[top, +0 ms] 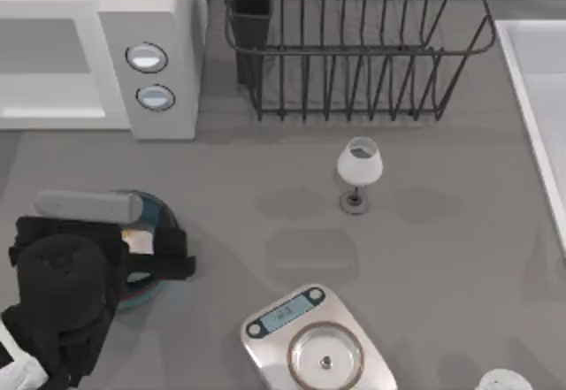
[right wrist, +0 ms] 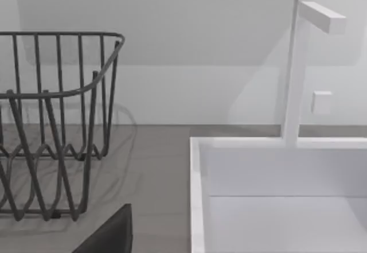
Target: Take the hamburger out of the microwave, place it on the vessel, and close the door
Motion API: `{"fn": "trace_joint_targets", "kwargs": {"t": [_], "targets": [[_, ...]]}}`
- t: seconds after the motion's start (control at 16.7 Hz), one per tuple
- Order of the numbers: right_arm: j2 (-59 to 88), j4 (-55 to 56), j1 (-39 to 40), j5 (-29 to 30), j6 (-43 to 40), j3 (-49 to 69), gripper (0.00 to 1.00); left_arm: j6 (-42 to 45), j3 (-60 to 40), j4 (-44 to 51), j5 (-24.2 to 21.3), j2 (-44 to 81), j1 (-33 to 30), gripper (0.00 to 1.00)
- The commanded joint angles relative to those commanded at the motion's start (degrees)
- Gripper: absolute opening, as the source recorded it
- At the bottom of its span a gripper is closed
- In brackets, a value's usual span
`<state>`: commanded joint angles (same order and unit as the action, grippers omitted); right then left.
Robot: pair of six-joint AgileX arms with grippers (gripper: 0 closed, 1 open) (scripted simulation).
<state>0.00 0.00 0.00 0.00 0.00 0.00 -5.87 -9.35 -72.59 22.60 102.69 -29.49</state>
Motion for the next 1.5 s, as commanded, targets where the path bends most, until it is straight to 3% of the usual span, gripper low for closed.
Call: {"fn": "trace_joint_targets", "kwargs": {"t": [0.36, 1.08, 1.32, 1.5], "targets": [[0.00, 0.00, 0.00, 0.00, 0.00, 0.00, 1.00, 1.09, 1.73, 13.75, -4.19, -20.00, 5.47, 1.00], [0.00, 0.00, 0.00, 0.00, 0.00, 0.00, 1.00, 4.81, 7.66, 59.77, -18.53, -88.08, 24.18, 1.00], [0.00, 0.00, 0.00, 0.00, 0.00, 0.00, 1.00, 5.65, 9.01, 70.06, -21.78, -100.07, 28.42, 1.00], [0.00, 0.00, 0.00, 0.00, 0.00, 0.00, 1.00, 5.87, 9.35, 72.59, -22.60, -102.69, 29.49, 1.00]]}}
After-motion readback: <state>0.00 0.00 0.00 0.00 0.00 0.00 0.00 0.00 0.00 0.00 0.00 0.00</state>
